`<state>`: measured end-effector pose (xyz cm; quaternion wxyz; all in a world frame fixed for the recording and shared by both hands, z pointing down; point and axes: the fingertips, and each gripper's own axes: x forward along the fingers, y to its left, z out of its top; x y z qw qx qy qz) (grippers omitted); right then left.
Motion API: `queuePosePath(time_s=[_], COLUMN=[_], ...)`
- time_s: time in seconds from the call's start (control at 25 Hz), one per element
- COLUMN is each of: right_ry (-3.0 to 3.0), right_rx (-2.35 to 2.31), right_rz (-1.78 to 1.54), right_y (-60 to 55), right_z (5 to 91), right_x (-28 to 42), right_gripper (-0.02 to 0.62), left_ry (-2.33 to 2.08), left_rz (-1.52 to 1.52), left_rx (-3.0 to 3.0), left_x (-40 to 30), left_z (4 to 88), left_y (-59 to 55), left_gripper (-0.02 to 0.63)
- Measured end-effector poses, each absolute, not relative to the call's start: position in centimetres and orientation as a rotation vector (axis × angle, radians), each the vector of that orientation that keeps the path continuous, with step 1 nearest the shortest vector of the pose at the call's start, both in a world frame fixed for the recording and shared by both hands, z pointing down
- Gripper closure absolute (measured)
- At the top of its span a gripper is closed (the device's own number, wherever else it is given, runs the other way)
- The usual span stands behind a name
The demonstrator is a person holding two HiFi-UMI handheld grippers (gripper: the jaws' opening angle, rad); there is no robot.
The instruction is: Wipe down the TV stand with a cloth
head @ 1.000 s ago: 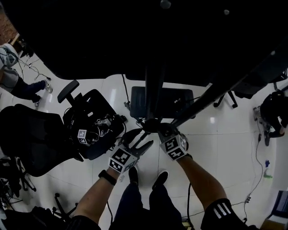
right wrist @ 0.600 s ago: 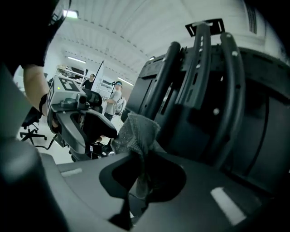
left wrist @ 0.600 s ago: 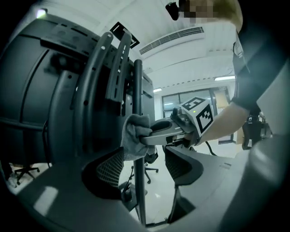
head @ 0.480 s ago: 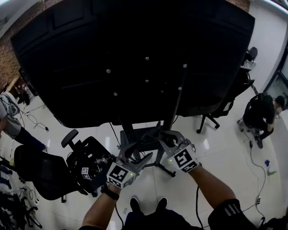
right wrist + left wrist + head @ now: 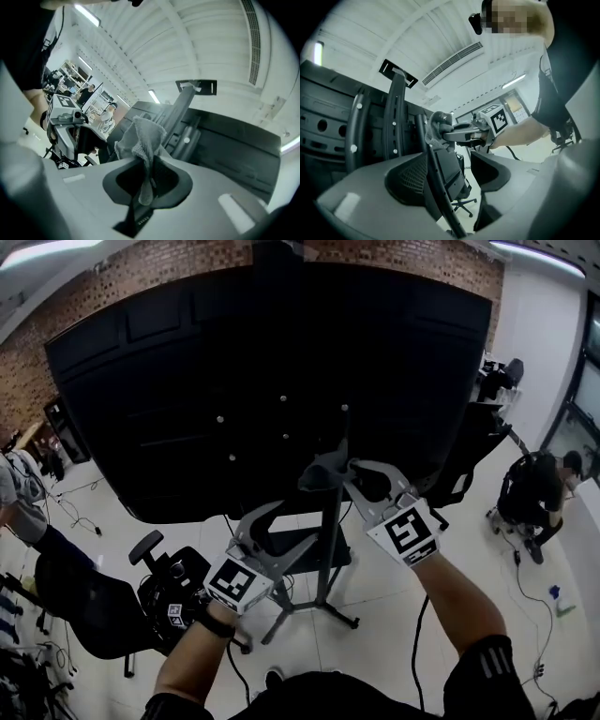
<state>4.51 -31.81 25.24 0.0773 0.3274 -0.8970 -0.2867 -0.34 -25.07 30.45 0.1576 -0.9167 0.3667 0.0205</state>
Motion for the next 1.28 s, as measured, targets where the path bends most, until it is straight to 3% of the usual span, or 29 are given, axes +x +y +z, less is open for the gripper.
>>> queuePosePath(time_s=[0.6, 1.28], right_ry=[-2.578, -2.529], right_rx=[1.106, 1.028], right_rz=[-0.964, -0.876], right_y=[-38.4, -39.4], right_z=[14.5, 21.9], right_x=[5.8, 5.7], right_gripper=[0.561, 0.561], left_ry=[1.025, 1.043], left_rz=[0.147, 0.048], left_rx=[-2.622, -2.69], left_x=[1.2, 2.7], left_z=[23.9, 28.9], left_y=[-27.9, -28.7], left_gripper=[0.295, 0.295])
